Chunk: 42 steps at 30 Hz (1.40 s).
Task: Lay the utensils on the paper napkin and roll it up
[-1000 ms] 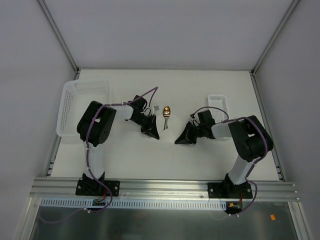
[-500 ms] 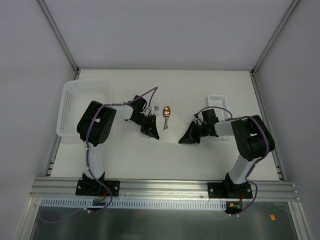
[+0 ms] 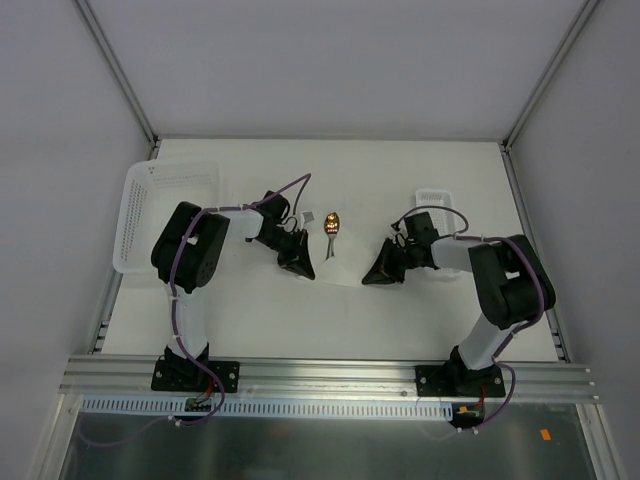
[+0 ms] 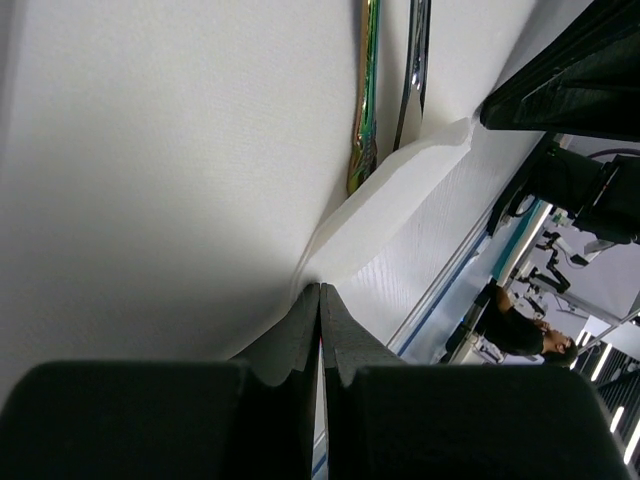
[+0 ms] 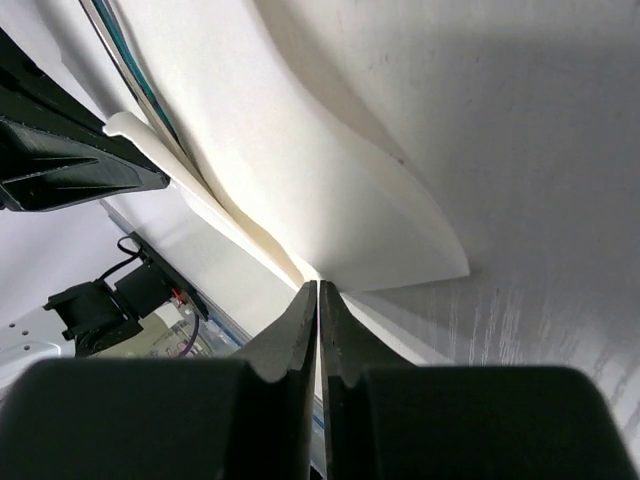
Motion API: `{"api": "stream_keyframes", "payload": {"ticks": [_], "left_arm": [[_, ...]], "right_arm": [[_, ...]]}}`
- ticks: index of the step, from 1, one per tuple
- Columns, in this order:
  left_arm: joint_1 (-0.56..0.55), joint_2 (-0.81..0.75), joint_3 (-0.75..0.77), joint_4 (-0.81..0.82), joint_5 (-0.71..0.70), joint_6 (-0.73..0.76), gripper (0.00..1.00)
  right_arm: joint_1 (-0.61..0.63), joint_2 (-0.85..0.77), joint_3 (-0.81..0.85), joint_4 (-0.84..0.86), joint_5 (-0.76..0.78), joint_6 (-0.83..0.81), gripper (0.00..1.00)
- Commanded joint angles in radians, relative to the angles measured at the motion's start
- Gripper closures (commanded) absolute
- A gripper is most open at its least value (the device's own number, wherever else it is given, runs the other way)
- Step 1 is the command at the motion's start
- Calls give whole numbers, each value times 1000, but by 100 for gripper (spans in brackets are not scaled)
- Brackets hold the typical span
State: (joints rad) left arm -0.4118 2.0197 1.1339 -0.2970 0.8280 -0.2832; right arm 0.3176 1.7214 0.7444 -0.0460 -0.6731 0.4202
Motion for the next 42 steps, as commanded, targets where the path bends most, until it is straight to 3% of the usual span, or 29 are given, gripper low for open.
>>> {"api": "stream_keyframes", "payload": {"ticks": [1,13,21,32,42], "left_arm": [[19,22,-10,-62,-118,35,100],[18,27,-5,-62,-118,26,100],[19,30,-2,-60,-121,29,100],[19,-10,-19,-88,-188,84,100],[28,-67,-39,-189,-293,174,92]], "right_arm": [[9,-54,39,-29,53,-18,94],[109,-43,95,35,26,37,90],[135,75,124,38,38,38,96],[135,135,151,-169,176,-75,100],[126,150,165,-203,193,-89,100]]}}
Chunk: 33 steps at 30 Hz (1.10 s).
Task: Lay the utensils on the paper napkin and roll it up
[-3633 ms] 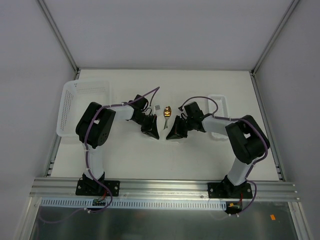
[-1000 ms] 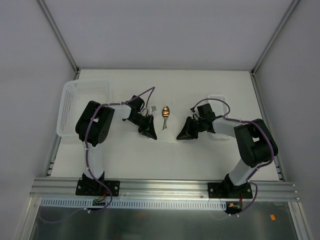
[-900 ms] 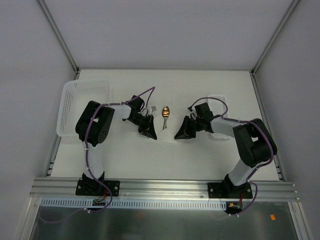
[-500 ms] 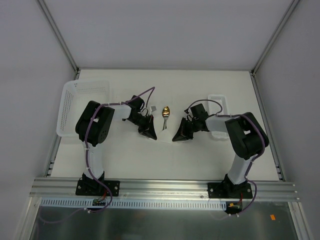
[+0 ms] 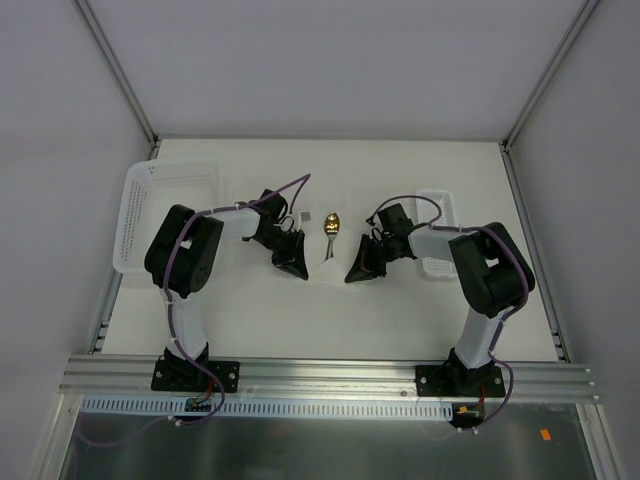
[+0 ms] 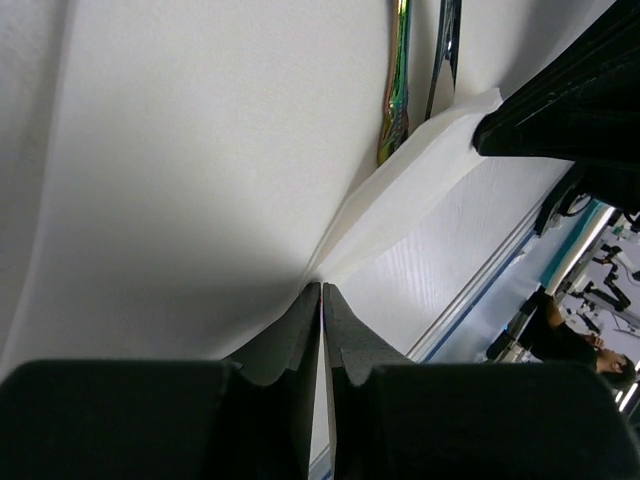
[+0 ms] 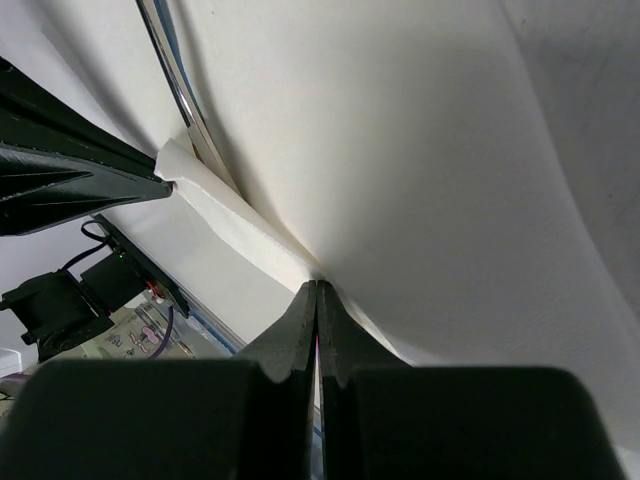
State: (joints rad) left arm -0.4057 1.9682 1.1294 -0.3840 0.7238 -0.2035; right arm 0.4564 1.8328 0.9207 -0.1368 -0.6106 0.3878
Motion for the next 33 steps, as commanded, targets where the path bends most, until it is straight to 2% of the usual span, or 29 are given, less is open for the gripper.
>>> {"api": "stream_keyframes", "payload": {"ticks": [1,8,10,11,13,15,21,28,33], "left_arm": [[22,-17,-31,-108,-198,98,92],[31,-8,-13,-151,-209,110,94],[41,-34,-8,-151,-158,116,98],[42,-49,-5,-145,-77,124,98],[39,-90,19,-132,41,164,98],[36,-149,29,-113,95,185,98],[-4,-192,64,-64,98,181,97],[-91,-132,66,36,75,92,97],[-110,-59,61,94,71,10,97]], "right_arm": [[-12,40,-10,-112,127,-56,100],[-19,43,-2,-132,120,-73,100],[-19,45,12,-147,117,-93,100],[-19,46,15,-149,112,-98,100],[-19,43,27,-153,110,-110,100],[-19,39,35,-168,110,-121,100],[-19,33,67,-195,107,-147,100],[-19,48,99,-225,112,-167,100],[-18,51,107,-236,115,-168,100]]}}
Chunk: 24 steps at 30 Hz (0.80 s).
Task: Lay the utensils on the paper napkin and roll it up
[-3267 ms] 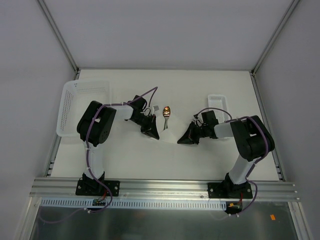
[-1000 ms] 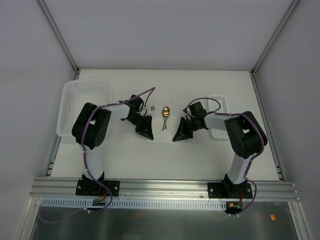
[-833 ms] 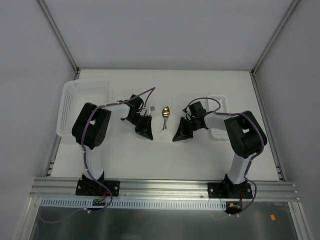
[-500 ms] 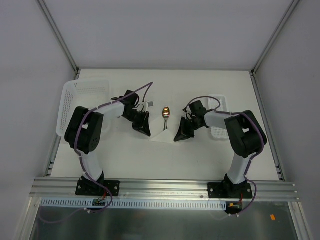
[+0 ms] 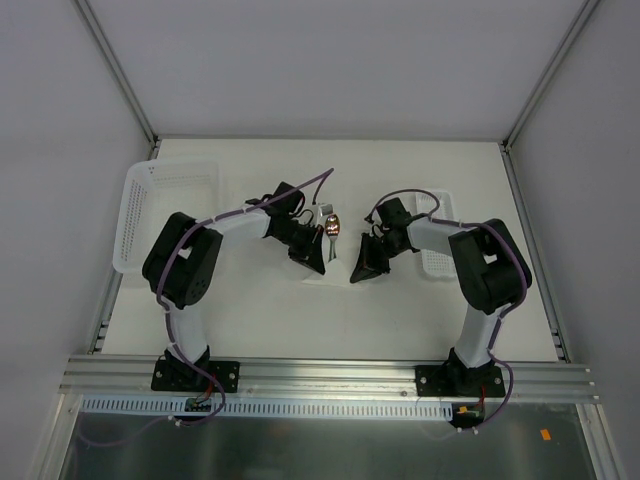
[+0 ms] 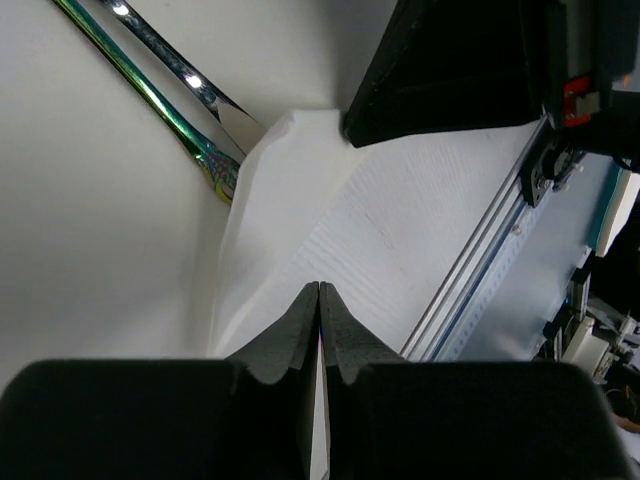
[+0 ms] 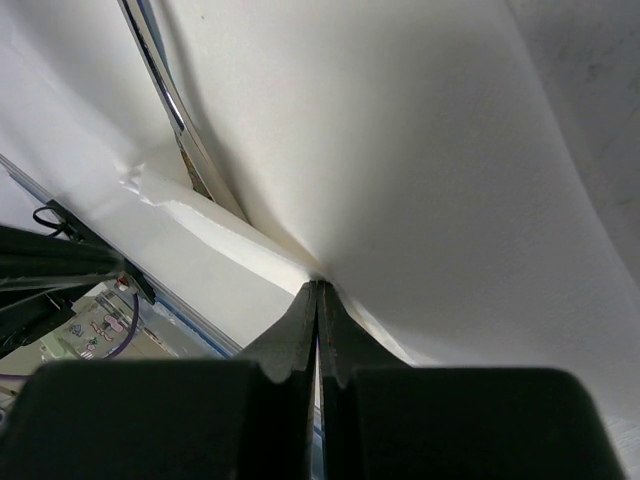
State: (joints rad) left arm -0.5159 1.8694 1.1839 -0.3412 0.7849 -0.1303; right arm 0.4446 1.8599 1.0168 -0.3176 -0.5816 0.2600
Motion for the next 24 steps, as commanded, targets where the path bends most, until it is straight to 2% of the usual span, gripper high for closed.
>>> {"api": "stream_keyframes", "payload": {"ticks": [1,7,10,11,12,19,24], "left_arm": [[-1,51,6,65,8,-71,97],[-1,126,-1,96,-42,-127,98],[-1,152,-10,99,-75,-146,99],[1,157,-15,97,-84,-150,99],[2,163,-20,97,-99,-163,100],[17,198,-29,102,-110,-213,100],[17,197,-26,108,-101,-224,100]], "right_arm": [[-6,22,12,-57,86,-42,100],[-4,19,19,-67,89,-44,100],[-4,2,26,-75,97,-39,96],[-3,-8,26,-77,101,-35,86],[-4,-37,23,-77,106,-27,82],[-12,-232,-27,-84,152,74,57],[-21,-326,-125,-58,184,140,53]]}}
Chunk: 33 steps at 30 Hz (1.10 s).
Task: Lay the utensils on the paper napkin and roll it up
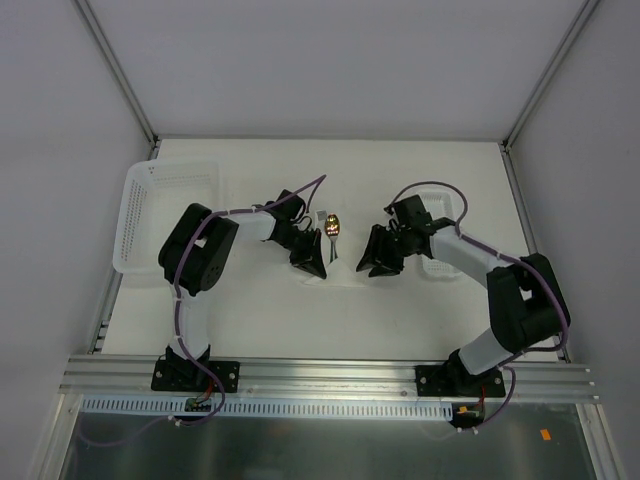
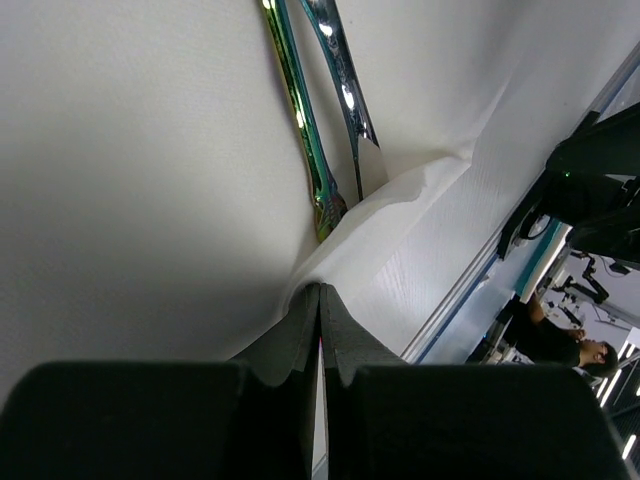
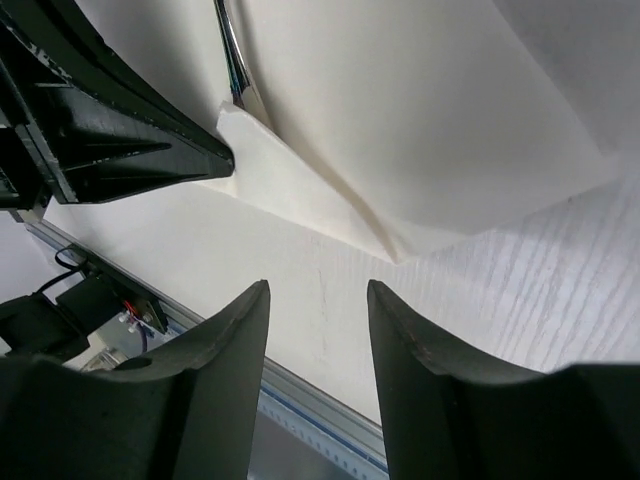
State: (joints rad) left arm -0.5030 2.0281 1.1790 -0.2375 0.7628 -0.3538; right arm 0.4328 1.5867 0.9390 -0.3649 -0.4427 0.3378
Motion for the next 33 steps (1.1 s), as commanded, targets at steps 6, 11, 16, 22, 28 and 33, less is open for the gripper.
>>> {"api": "stream_keyframes", "payload": {"ticks": [6,11,16,22,28,33], "left_arm": [[6,34,-27,7,-77,1,100],[11,35,-25,9,-71,-1,100],[17,38,-24,9,-65,-1,100],[23,40,-22,9,-65,-1,100],[29,46,-18,7,-60,-1,100],[32,52,-18,9,-60,-4,100]], "right_arm": [[-61,-86,-180,55,87,83,52],[-135,-48,-192,101,107,49,49],[-154,41,-169,191,82,59,43],[-154,142,-123,261,71,58,43],[-154,211,-150,375,4,79,45],[-154,199,-227,538,-77,110,46]]}}
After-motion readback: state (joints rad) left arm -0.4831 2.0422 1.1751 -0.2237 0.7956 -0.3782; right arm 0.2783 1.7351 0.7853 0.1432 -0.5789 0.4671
